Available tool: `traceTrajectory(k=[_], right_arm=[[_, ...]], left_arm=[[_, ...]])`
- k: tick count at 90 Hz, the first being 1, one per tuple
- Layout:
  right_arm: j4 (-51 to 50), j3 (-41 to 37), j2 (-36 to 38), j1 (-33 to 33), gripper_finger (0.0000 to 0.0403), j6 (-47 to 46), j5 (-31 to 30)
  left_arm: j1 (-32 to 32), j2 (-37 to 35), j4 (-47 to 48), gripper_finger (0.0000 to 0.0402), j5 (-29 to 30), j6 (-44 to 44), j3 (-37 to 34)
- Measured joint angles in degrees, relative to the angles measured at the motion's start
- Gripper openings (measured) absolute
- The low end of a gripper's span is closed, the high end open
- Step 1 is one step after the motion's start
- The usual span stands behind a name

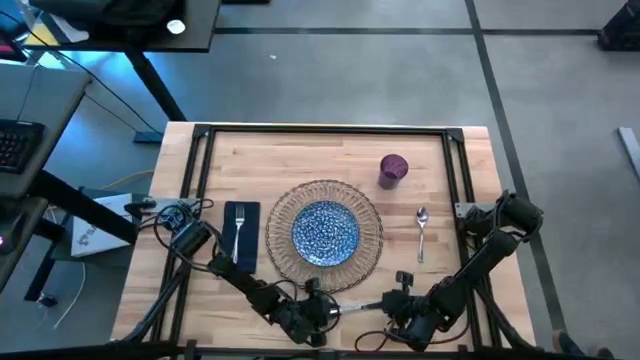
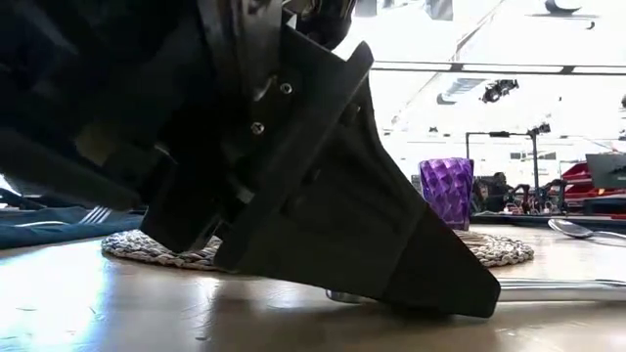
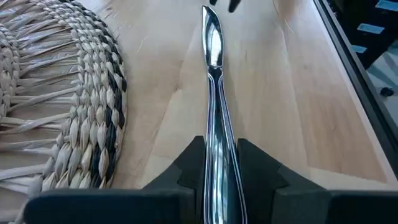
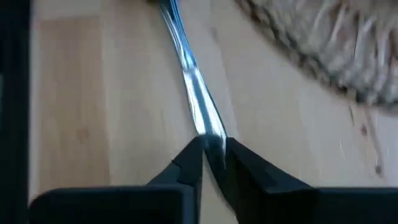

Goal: Set table place
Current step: Move the silver knife to the left of the silver spoon on the table

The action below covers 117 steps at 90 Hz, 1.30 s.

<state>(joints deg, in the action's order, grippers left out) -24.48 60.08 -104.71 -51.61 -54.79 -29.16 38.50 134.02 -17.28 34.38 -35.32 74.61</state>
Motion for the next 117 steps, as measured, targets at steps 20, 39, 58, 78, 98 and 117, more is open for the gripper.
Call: traceTrajectory(k=[20, 39, 58, 78, 98, 117], right_arm=[[9.5, -0.4, -4.3, -0.6, 0.0117, 5.3, -6.5], [15.9, -0.3, -5.9, -0.6, 0.0123, 9.1, -8.0], [15.7, -0.1, -6.2, -0.6, 0.0124, 15.9, -8.0], [15.0, -0.2, -6.7, -0.1, 0.0124, 16.3, -7.3], [16.7, -0.2, -6.9, -0.2, 0.0124, 16.3, -5.6], [20.9, -0.2, -7.4, -0.2, 0.0124, 17.5, -5.1]], left_arm=[[0.0, 0.1, -1.0, 0.0048, 0.3, 1.5, -0.1], [-0.1, -0.6, -3.4, 0.0048, -0.3, 1.9, -0.2], [-2.3, -1.1, -5.7, 0.0048, -8.2, -0.3, 0.0], [-3.8, -1.4, -6.9, 0.0048, -14.7, -5.3, 0.1], [-5.1, -1.9, -7.1, 0.0048, -17.0, -10.2, 0.1], [-6.0, -2.1, -6.8, 0.0048, -19.0, -12.8, 0.1]])
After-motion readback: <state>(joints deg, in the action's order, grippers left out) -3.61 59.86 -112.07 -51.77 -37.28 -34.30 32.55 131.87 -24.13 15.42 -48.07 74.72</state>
